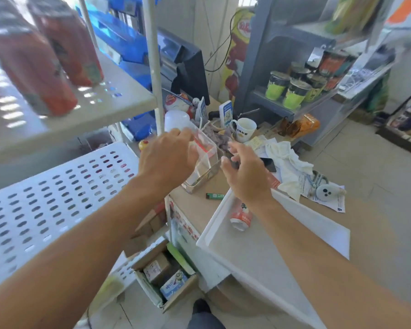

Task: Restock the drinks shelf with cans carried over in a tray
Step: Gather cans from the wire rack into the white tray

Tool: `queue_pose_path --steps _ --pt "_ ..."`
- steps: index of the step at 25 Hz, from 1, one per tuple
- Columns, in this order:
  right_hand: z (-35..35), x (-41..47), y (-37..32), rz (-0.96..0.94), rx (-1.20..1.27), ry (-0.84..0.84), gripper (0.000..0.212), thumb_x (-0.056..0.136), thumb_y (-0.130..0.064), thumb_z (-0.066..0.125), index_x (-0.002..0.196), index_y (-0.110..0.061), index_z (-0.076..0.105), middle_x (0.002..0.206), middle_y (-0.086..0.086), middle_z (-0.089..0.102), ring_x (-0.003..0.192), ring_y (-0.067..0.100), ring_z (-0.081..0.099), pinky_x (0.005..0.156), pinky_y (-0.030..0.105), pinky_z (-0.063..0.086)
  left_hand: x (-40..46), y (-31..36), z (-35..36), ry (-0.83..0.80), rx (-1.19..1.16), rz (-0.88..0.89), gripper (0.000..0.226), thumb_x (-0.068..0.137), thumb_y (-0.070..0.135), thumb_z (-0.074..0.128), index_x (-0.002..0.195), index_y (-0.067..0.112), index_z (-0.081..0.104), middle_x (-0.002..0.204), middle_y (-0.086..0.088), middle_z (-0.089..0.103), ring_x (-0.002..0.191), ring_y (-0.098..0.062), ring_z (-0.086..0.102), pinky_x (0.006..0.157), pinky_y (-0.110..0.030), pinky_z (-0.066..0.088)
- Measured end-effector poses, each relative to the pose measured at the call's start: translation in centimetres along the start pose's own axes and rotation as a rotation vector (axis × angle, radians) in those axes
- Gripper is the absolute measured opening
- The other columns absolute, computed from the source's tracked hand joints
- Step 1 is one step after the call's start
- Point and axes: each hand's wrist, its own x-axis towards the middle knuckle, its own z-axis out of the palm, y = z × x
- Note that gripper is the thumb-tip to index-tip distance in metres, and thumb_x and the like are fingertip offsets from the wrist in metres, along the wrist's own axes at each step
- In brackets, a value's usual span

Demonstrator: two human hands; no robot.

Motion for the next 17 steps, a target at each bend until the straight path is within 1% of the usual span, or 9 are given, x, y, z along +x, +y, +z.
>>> queue_pose_path --steps 2,4,6,7,8,10,12,15,17 --pt "-0.1 1.7 -3.5 -0.153 0.018 0.021 0.038 0.098 -0.033 0.055 0.130 -0.013 0.057 0.118 0.003 0.064 0.098 0.011 0.061 0.082 0.027 0.056 -0.6 -1.0 -2.5 0.057 0.017 -0.028 0.029 0.097 0.033 0.040 0.118 0.021 0.055 0.113 -0.002 0.063 0.100 -0.027 0.060 0.074 -0.039 0.046" --pt "-0.3 3.2 -6.8 -0.270 0.047 0.036 0.036 0.098 -0.034 0.055 0.128 -0.014 0.057 0.116 0.002 0.063 0.093 0.008 0.060 0.078 0.023 0.055 -1.1 -2.1 -5.1 0.122 -0.004 -0.063 0.028 0.096 0.033 0.041 0.115 0.023 0.057 0.110 0.000 0.065 0.097 -0.027 0.062 0.074 -0.038 0.049" --pt "-0.6 4.2 -10.0 -0.356 0.100 0.020 0.035 0.097 -0.032 0.056 0.127 -0.015 0.057 0.116 0.000 0.061 0.090 0.006 0.058 0.076 0.016 0.049 -1.7 -3.2 -7.8 0.244 -0.038 -0.089 0.027 0.092 0.033 0.041 0.109 0.021 0.060 0.100 -0.001 0.066 0.088 -0.029 0.062 0.073 -0.042 0.052" --pt "-0.6 4.7 -11.4 -0.397 0.133 0.009 0.034 0.097 -0.031 0.057 0.127 -0.015 0.057 0.115 -0.001 0.060 0.090 0.005 0.057 0.076 0.015 0.046 -2.0 -3.6 -9.1 0.296 -0.031 -0.113 0.026 0.092 0.033 0.042 0.107 0.021 0.060 0.098 -0.001 0.066 0.085 -0.029 0.062 0.071 -0.042 0.052" --pt "-0.6 5.0 -12.7 -0.433 0.174 0.000 0.035 0.095 -0.029 0.058 0.127 -0.015 0.057 0.115 -0.002 0.060 0.091 0.005 0.056 0.077 0.015 0.045 -2.3 -4.0 -10.2 0.331 -0.008 -0.147 0.024 0.093 0.033 0.044 0.107 0.022 0.060 0.099 0.001 0.066 0.085 -0.028 0.062 0.070 -0.041 0.052" --pt "-0.1 5.9 -15.3 -0.494 0.255 -0.035 0.037 0.094 -0.028 0.060 0.129 -0.016 0.056 0.115 -0.003 0.060 0.092 0.005 0.056 0.080 0.021 0.047 -3.2 -4.9 -12.3 0.382 0.053 -0.231 0.022 0.095 0.034 0.045 0.111 0.025 0.058 0.103 0.004 0.065 0.088 -0.025 0.062 0.068 -0.037 0.050" --pt "0.7 6.7 -17.4 -0.525 0.292 -0.075 0.039 0.094 -0.029 0.061 0.130 -0.017 0.054 0.115 -0.004 0.059 0.090 0.004 0.055 0.078 0.025 0.048 -4.0 -5.8 -13.7 0.407 0.120 -0.298 0.022 0.096 0.035 0.043 0.111 0.026 0.056 0.102 0.004 0.064 0.087 -0.025 0.061 0.066 -0.036 0.049" --pt "2.1 7.7 -20.0 -0.575 0.325 -0.137 0.042 0.093 -0.032 0.061 0.131 -0.018 0.050 0.114 -0.006 0.054 0.089 0.004 0.052 0.075 0.024 0.042 -5.3 -7.2 -15.0 0.433 0.173 -0.399 0.018 0.097 0.035 0.042 0.104 0.025 0.056 0.098 0.004 0.064 0.084 -0.024 0.061 0.062 -0.033 0.048" --pt "3.2 8.2 -21.3 -0.579 0.366 -0.164 0.050 0.091 -0.034 0.064 0.134 -0.018 0.045 0.117 -0.004 0.051 0.096 0.009 0.053 0.078 0.027 0.043 -6.1 -7.8 -15.4 0.431 0.183 -0.449 0.019 0.096 0.035 0.043 0.105 0.025 0.056 0.099 0.004 0.065 0.087 -0.023 0.060 0.062 -0.032 0.044"
